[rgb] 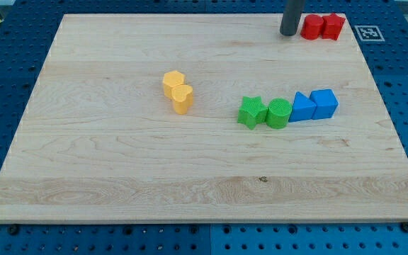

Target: Push the blue cube diagonally to the bottom right of the red circle

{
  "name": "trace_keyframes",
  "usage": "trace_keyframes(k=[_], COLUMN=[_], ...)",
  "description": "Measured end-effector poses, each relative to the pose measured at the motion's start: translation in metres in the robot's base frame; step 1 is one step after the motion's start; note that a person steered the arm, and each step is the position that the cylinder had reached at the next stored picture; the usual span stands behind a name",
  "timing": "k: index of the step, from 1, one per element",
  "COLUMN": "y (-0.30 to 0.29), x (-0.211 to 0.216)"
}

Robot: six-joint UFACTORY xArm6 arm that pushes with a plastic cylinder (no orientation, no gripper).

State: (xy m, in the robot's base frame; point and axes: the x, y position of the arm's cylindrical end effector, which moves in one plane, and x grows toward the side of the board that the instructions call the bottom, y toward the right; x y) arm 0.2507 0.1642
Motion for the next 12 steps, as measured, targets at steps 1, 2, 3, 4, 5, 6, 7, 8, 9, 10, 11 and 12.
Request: trace_keyframes(k=[1,2,3,4,5,6,7,8,9,10,11,12], y=[0.000,0.000,0.002,0.011,0.026,0.034,0.039,0.057,0.076,0.091,0.098,0.098], x=[0.001,0.017,0.028,0.036,0.047,0.061,0.082,0.104,0.132,0.160,0.192,0.222])
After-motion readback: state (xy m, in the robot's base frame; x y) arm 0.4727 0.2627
